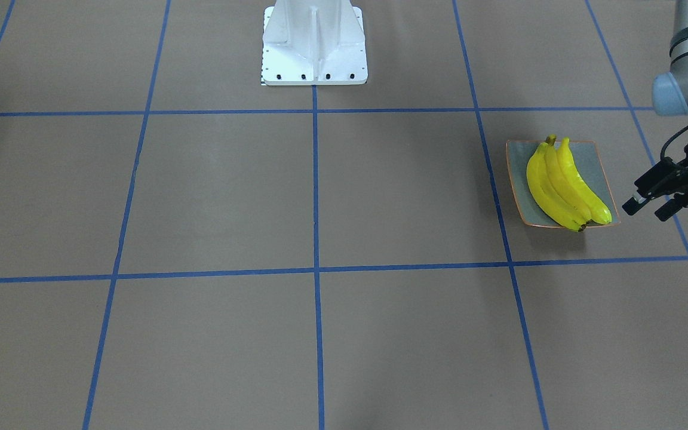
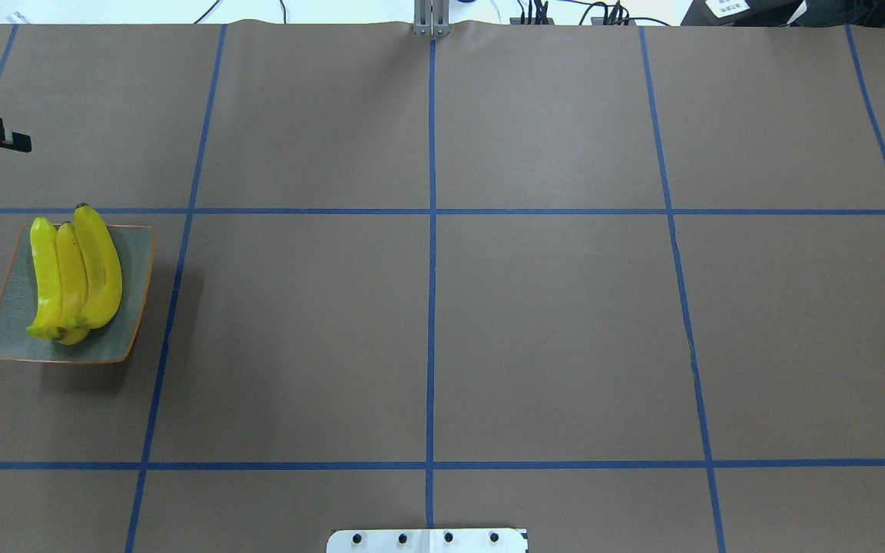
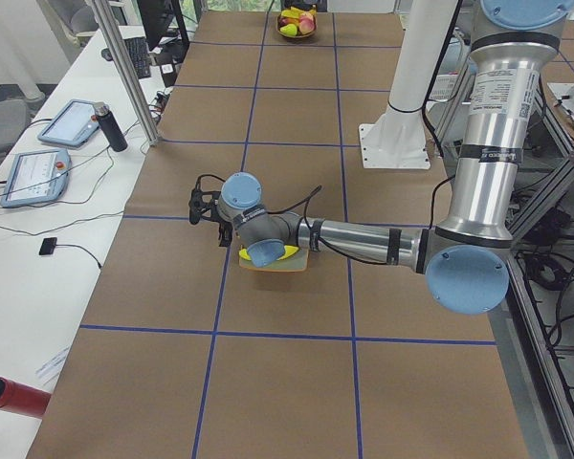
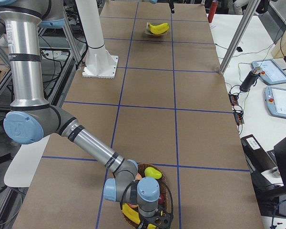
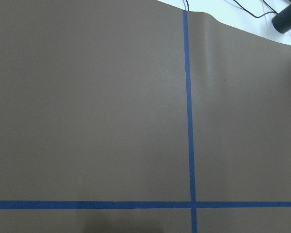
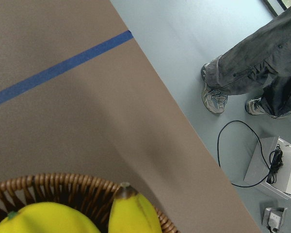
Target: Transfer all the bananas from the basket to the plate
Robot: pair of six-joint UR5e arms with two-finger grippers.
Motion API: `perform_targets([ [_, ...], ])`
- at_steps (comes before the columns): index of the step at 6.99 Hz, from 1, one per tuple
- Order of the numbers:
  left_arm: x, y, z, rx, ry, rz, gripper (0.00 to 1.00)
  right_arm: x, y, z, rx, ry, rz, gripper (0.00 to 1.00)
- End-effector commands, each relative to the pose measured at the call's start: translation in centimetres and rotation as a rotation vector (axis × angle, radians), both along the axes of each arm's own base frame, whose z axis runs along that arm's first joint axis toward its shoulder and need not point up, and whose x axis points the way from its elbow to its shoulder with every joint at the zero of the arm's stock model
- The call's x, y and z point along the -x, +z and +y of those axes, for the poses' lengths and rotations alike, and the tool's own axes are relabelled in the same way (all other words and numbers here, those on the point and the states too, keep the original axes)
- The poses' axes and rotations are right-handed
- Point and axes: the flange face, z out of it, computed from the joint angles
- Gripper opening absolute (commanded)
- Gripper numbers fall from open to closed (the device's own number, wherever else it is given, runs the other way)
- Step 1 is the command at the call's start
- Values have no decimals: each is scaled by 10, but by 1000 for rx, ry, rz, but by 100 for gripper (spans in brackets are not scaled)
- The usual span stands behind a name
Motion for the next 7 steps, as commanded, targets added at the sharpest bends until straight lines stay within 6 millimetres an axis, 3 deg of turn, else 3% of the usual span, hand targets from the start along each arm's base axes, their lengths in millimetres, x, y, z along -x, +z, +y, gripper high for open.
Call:
perform_targets([
  [1,0,-2,1,-2,0,1,100,-1,4,5,7,-3,12,97],
  [7,-1,0,2,-1,4,0,100,1,-2,-3,-6,-1,-16,97],
])
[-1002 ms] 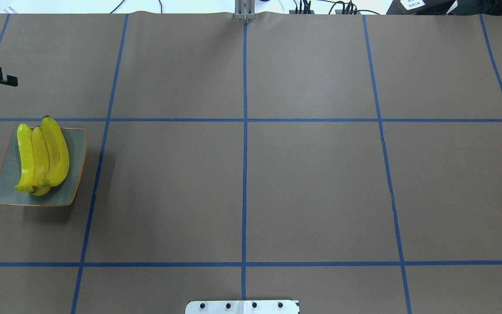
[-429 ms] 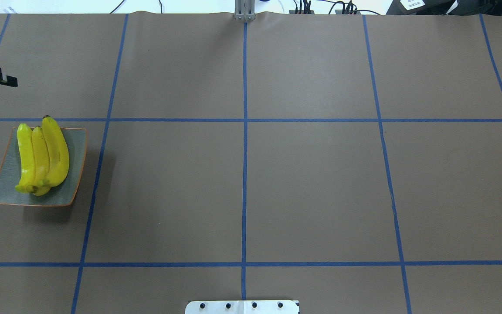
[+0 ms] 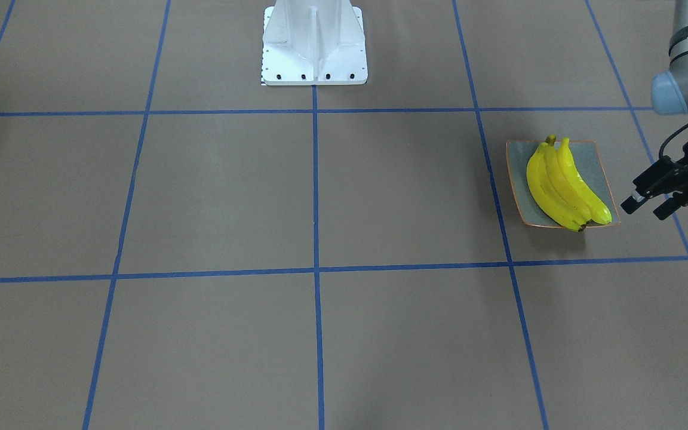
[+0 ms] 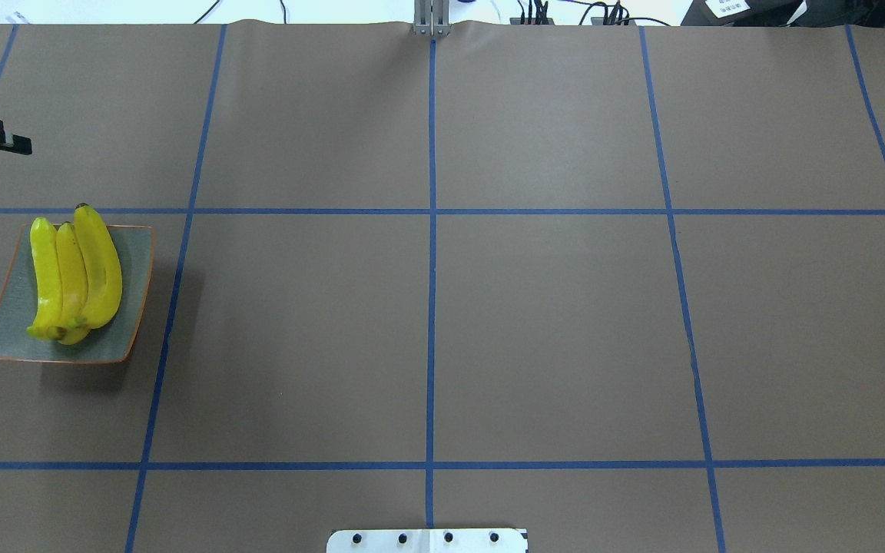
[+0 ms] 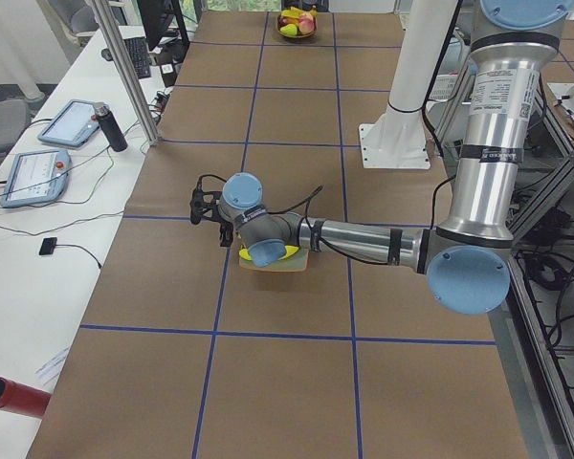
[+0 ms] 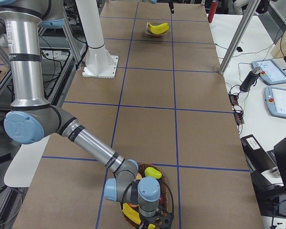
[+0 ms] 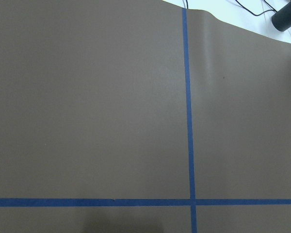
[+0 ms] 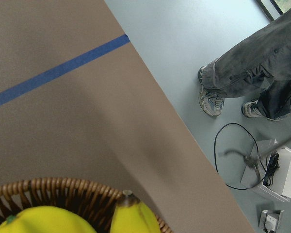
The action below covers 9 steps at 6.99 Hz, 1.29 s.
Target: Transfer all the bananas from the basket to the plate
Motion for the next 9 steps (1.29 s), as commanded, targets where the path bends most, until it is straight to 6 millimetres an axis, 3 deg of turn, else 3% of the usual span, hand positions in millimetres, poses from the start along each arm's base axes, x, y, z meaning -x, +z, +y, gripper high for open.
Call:
perform_targets([
  [1,0,0,0,0,0,0,100,2,1,0,1,-1,-15,97],
  [5,0,0,0,-2,2,1,100,10,4,7,10,-14,-34,96],
  [6,0,-2,0,-5,2,2,100,10,6,9,13,-15,-33,87],
  [7,0,-2,0,-5,2,2,100,10,6,10,15,-14,-33,66],
  [9,0,-3,1,-8,2,3,100,10,6,10,15,-14,-35,61],
])
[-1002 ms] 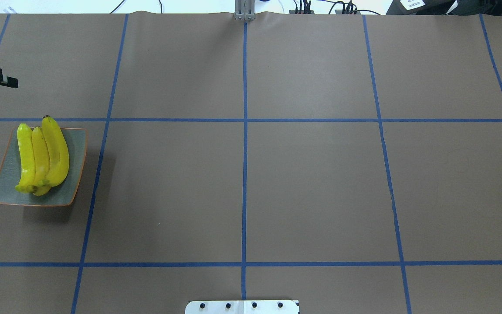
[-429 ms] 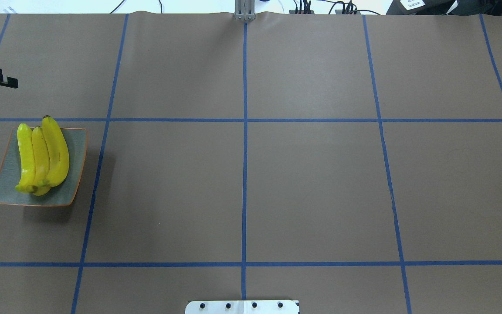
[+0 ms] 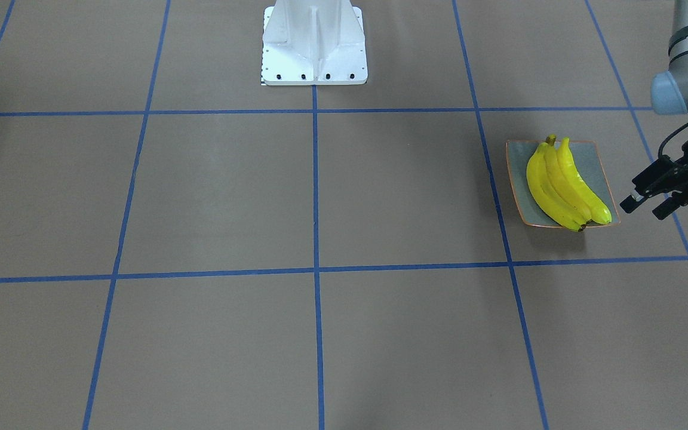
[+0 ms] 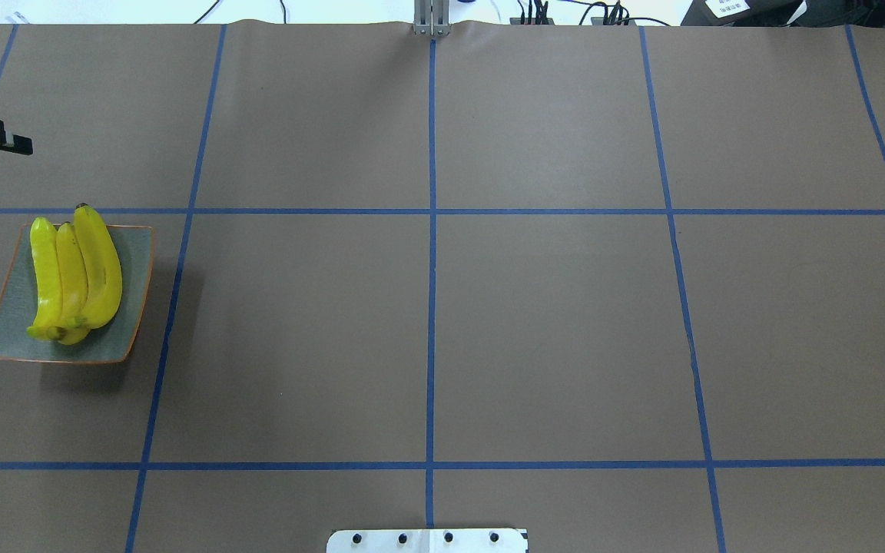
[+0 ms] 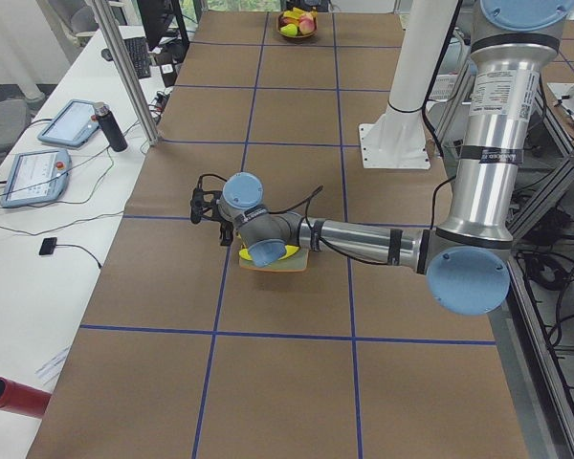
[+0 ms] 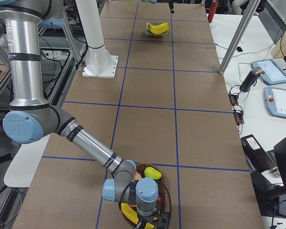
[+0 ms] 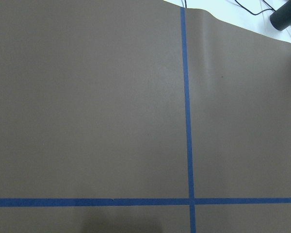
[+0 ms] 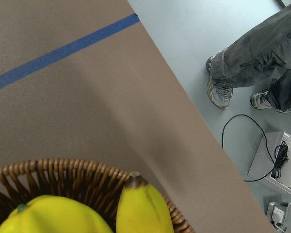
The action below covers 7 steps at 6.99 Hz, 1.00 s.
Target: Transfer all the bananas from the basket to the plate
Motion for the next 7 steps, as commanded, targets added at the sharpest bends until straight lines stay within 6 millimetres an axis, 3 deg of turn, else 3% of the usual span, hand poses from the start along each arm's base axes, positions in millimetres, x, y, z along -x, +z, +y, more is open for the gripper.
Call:
perform_targets([
  [1,0,-1,0,-1,0,0,100,0,1,2,2,0,-2,53],
  [4,0,-1,0,-3,0,1,100,0,1,3,3,0,-1,51],
  [5,0,-1,0,-3,0,1,100,0,2,3,4,0,4,42],
  [7,0,-2,1,-4,0,2,100,-1,0,2,0,-1,10,0],
])
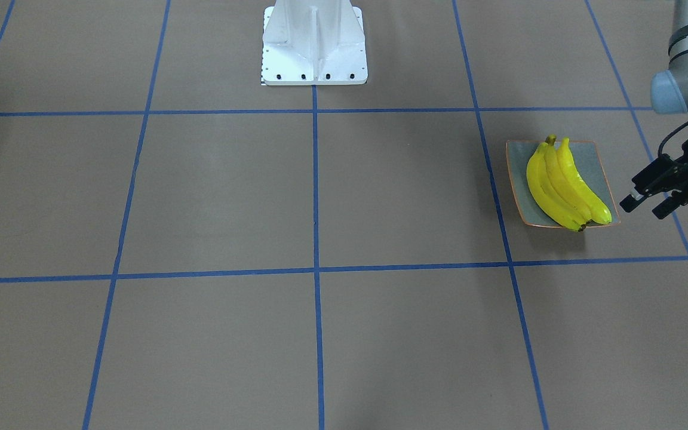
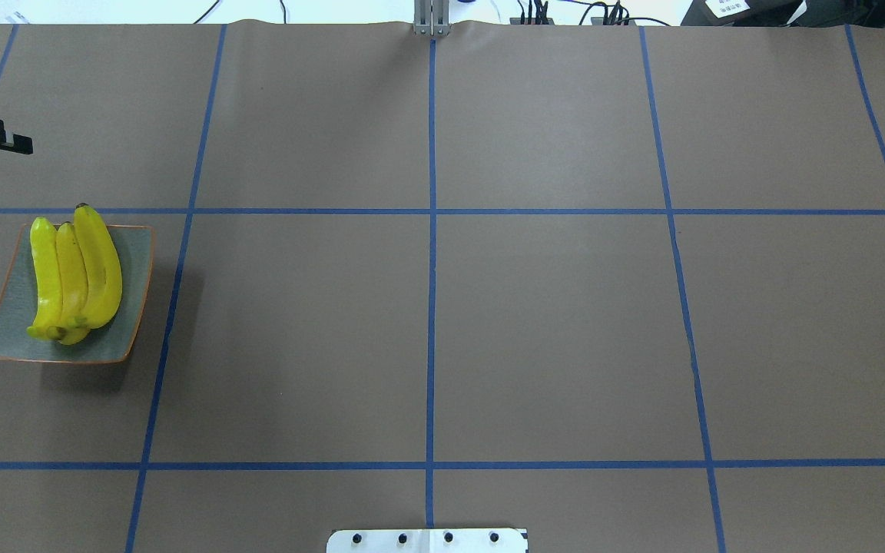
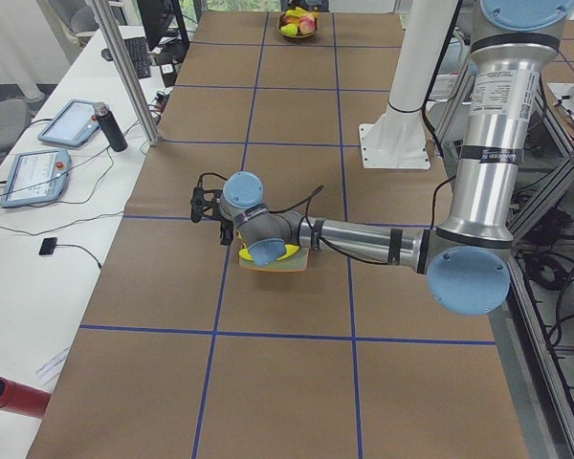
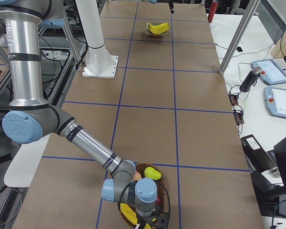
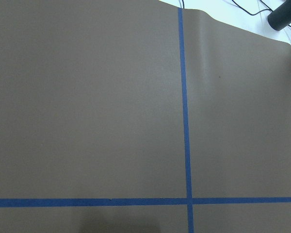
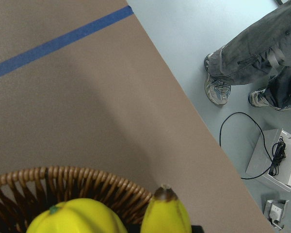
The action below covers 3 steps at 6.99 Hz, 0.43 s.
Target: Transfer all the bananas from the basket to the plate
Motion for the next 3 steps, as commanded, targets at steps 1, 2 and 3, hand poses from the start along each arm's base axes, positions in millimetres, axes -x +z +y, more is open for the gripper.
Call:
perform_targets([
  [1,0,-1,0,-2,0,1,100,-1,-4,-4,-10,1,8,0],
  [2,0,-1,0,-2,0,1,100,-3,-8,-9,-16,0,23,0],
  [3,0,0,0,-1,0,0,100,-3,-14,-15,-31,-3,25,0],
])
